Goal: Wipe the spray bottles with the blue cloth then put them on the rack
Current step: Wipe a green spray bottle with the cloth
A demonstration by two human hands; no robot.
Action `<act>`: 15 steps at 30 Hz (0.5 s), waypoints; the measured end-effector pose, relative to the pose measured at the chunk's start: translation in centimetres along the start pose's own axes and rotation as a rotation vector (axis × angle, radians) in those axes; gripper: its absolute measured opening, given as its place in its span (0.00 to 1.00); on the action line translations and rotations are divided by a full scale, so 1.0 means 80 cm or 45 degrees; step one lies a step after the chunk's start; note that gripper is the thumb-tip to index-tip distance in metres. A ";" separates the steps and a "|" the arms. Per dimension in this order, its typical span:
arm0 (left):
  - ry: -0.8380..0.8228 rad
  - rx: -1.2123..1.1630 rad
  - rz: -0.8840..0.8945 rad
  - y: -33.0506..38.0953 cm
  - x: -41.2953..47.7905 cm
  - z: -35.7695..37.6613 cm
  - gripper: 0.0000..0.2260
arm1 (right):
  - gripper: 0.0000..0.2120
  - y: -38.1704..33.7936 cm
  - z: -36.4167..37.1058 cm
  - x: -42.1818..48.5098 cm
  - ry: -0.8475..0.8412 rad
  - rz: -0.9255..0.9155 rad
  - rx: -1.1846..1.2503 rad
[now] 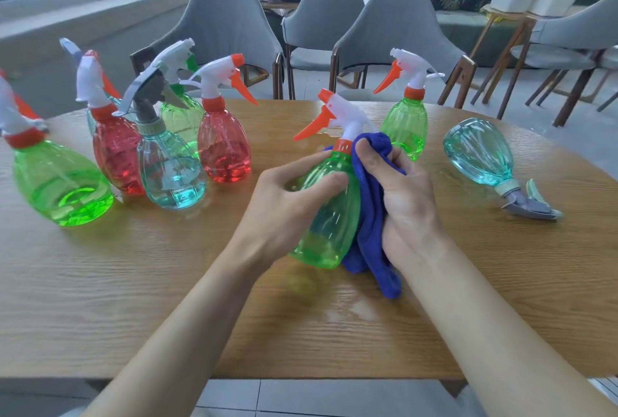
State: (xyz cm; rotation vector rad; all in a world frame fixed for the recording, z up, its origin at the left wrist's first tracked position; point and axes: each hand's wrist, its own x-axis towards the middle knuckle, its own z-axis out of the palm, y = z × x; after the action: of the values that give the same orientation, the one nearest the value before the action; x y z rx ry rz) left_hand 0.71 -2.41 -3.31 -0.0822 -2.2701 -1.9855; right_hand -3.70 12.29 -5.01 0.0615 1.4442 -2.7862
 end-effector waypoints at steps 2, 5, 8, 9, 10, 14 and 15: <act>-0.092 -0.180 -0.077 0.000 0.000 0.001 0.11 | 0.33 0.001 0.002 -0.001 -0.010 0.016 0.072; -0.181 -0.341 -0.170 0.002 -0.002 0.002 0.11 | 0.33 -0.001 0.005 -0.005 -0.002 0.019 0.101; -0.187 -0.382 -0.218 0.004 0.001 0.000 0.10 | 0.22 0.001 0.005 -0.005 0.000 -0.020 0.067; -0.163 -0.354 -0.203 0.004 0.002 0.000 0.09 | 0.20 0.001 0.006 -0.006 -0.009 -0.031 0.050; -0.122 -0.296 -0.174 0.003 0.003 0.001 0.11 | 0.19 0.000 0.007 -0.007 -0.020 -0.046 0.018; 0.068 -0.016 0.009 0.004 0.000 0.008 0.15 | 0.18 -0.005 0.012 -0.012 -0.006 -0.126 -0.166; 0.097 0.091 0.076 0.002 -0.002 0.010 0.17 | 0.18 -0.005 0.013 -0.013 -0.006 -0.147 -0.192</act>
State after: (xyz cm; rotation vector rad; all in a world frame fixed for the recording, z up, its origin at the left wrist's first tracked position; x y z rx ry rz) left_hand 0.80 -1.61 -3.28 -0.0650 -2.2608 -1.8444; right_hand -2.74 11.66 -4.09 -0.0304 1.7042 -2.7509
